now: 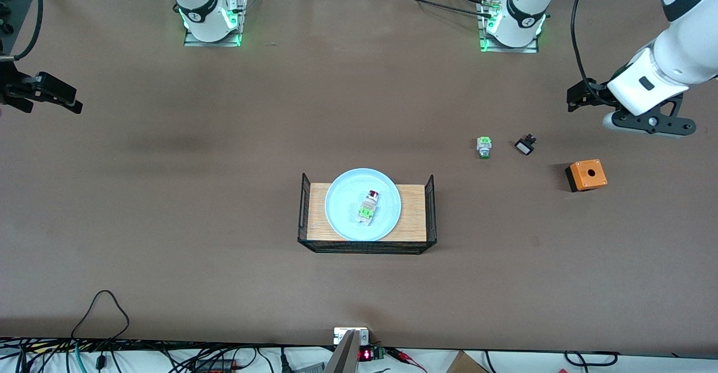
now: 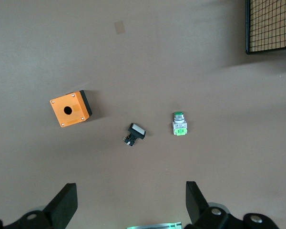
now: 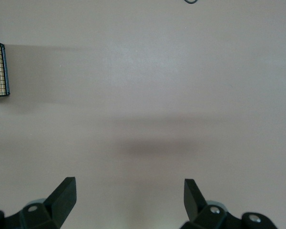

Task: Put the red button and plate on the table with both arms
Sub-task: 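Move the left gripper toward the wooden tray, then lower the left gripper onto the plate and grasp the green switch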

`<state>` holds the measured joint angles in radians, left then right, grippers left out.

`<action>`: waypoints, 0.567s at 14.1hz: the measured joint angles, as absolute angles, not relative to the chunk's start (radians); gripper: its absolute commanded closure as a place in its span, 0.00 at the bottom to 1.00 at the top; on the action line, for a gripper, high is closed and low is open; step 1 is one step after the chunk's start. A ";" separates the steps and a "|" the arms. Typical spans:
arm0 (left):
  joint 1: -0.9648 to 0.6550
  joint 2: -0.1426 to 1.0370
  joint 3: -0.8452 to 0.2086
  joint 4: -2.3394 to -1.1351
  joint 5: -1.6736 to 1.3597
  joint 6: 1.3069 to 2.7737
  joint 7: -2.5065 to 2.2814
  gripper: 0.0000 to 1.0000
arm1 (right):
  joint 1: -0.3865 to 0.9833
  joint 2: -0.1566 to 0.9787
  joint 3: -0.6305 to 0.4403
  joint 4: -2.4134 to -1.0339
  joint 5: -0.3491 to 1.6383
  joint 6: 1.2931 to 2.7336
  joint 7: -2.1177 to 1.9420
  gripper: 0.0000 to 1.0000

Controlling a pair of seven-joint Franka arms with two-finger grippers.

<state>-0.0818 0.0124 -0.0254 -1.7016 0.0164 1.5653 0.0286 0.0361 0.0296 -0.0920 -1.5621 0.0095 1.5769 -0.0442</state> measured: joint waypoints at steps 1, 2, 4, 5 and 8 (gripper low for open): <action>-0.091 0.016 -0.028 -1.701 0.014 1.565 0.029 0.00 | 0.036 0.030 -0.092 -1.562 0.009 1.577 -0.044 0.00; -0.109 0.022 -0.029 -1.700 0.007 1.565 0.029 0.00 | 0.036 0.030 -0.092 -1.562 0.009 1.577 -0.044 0.00; -0.164 0.045 -0.032 -1.682 -0.030 1.566 0.017 0.00 | 0.036 0.030 -0.092 -1.562 0.009 1.577 -0.044 0.00; -0.192 0.066 -0.033 -1.657 -0.046 1.567 -0.002 0.00 | 0.036 0.030 -0.092 -1.562 0.009 1.577 -0.044 0.00; -0.300 0.173 -0.036 -1.514 -0.083 1.573 -0.126 0.00 | 0.036 0.030 -0.092 -1.562 0.009 1.576 -0.044 0.00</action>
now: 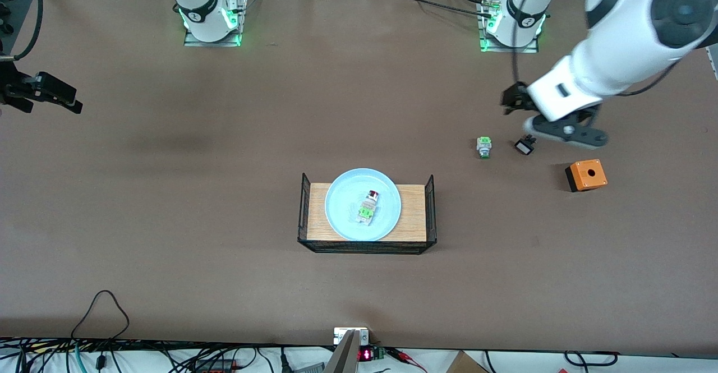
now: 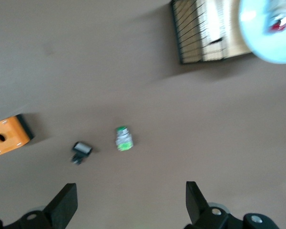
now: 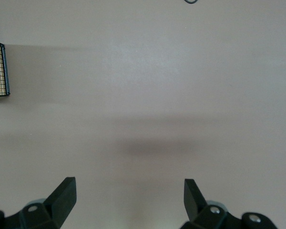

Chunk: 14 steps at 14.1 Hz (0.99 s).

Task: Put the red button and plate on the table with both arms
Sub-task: 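Lower the left gripper onto the plate and grasp the green switch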

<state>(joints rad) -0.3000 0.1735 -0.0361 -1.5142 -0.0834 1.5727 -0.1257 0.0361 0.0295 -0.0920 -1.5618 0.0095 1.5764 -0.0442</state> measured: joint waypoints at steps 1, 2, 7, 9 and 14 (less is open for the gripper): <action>-0.346 0.223 -0.038 -1.447 -0.084 1.575 -0.177 0.00 | 0.036 0.030 -0.092 -1.562 0.009 1.576 -0.044 0.00; -0.390 0.276 -0.040 -1.378 -0.084 1.578 -0.214 0.00 | 0.036 0.030 -0.092 -1.562 0.009 1.576 -0.044 0.00; -0.536 0.503 -0.039 -1.224 -0.084 1.813 -0.250 0.00 | 0.036 0.030 -0.092 -1.561 0.009 1.576 -0.044 0.00; -0.555 0.577 -0.038 -1.217 -0.084 1.937 -0.250 0.00 | 0.036 0.030 -0.092 -1.561 0.009 1.576 -0.044 0.00; -0.572 0.683 -0.033 -1.203 -0.074 2.148 -0.251 0.00 | 0.036 0.030 -0.092 -1.561 0.009 1.576 -0.044 0.00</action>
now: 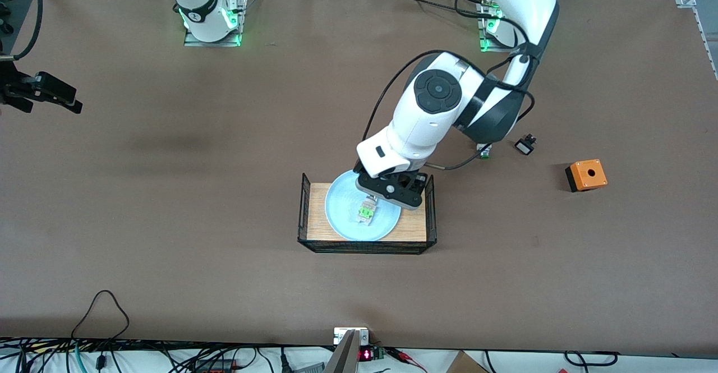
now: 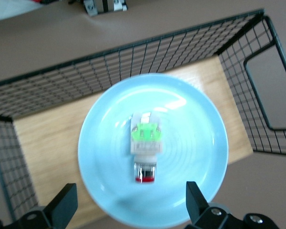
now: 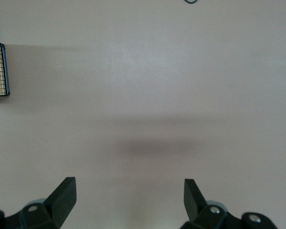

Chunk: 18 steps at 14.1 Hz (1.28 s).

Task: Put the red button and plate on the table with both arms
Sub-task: 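Lower the left gripper onto the plate and grasp the green switch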

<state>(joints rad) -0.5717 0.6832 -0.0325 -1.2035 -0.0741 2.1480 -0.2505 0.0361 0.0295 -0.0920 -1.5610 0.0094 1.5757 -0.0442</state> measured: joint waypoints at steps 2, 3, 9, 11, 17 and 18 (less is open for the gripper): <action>-0.583 0.709 -0.028 -1.203 -0.072 2.211 -0.251 0.00 | 0.036 0.030 -0.092 -1.561 0.009 1.576 -0.044 0.00; -0.588 0.721 -0.027 -1.202 -0.072 2.238 -0.251 0.00 | 0.036 0.030 -0.092 -1.561 0.009 1.576 -0.044 0.00; -0.617 0.785 -0.026 -1.200 -0.011 2.324 -0.250 0.00 | 0.036 0.030 -0.096 -1.561 0.009 1.575 -0.043 0.00; -0.628 0.790 -0.026 -1.200 0.025 2.324 -0.251 0.00 | 0.035 0.030 -0.098 -1.561 0.009 1.574 -0.040 0.00; -0.635 0.808 -0.019 -1.200 0.037 2.324 -0.251 0.45 | 0.035 0.031 -0.100 -1.561 0.009 1.573 -0.040 0.00; -0.635 0.809 -0.018 -1.200 0.037 2.324 -0.251 0.57 | 0.035 0.031 -0.100 -1.561 0.009 1.573 -0.040 0.00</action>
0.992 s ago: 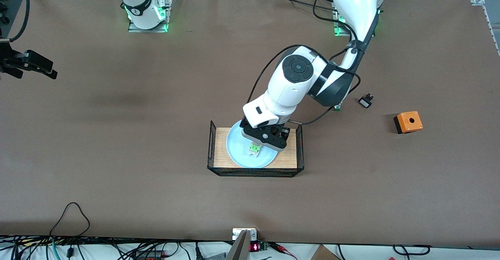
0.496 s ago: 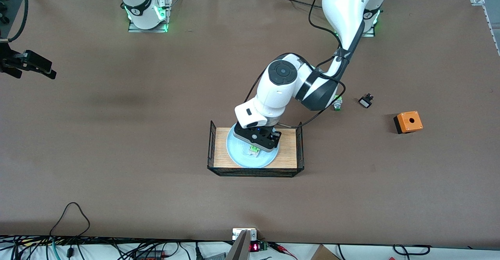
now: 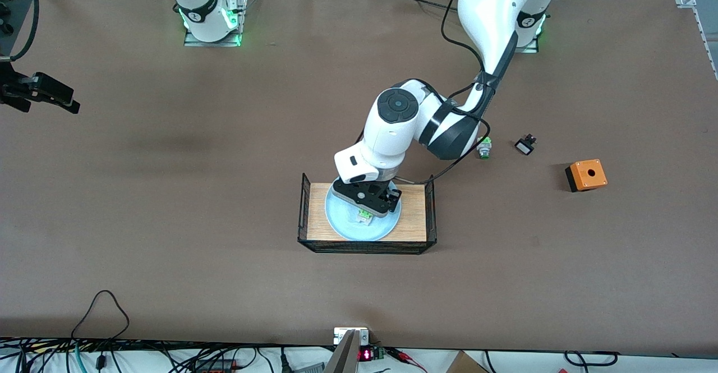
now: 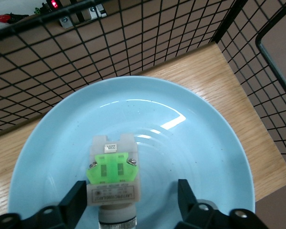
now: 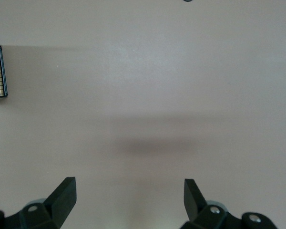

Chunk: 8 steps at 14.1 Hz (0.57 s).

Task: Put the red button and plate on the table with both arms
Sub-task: 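Lower the left gripper onto the plate and grasp the green switch, then lift the green switch and carry it beside the orange box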

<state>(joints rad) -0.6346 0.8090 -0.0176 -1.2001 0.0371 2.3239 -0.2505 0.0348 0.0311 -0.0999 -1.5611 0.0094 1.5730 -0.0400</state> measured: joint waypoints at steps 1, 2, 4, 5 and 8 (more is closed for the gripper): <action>-0.635 0.809 -0.016 -1.199 0.037 2.324 -0.251 0.68 | 0.035 0.031 -0.100 -1.561 0.009 1.573 -0.040 0.00; -0.634 0.809 -0.014 -1.195 0.037 2.324 -0.251 0.71 | 0.035 0.031 -0.099 -1.561 0.009 1.573 -0.040 0.00; -0.633 0.809 -0.013 -1.191 0.037 2.324 -0.251 0.72 | 0.035 0.031 -0.099 -1.561 0.009 1.573 -0.040 0.00; -0.633 0.809 -0.013 -1.191 0.037 2.324 -0.251 0.71 | 0.035 0.031 -0.099 -1.561 0.009 1.573 -0.040 0.00; -0.632 0.809 -0.013 -1.188 0.037 2.324 -0.251 0.71 | 0.035 0.031 -0.099 -1.561 0.009 1.573 -0.040 0.00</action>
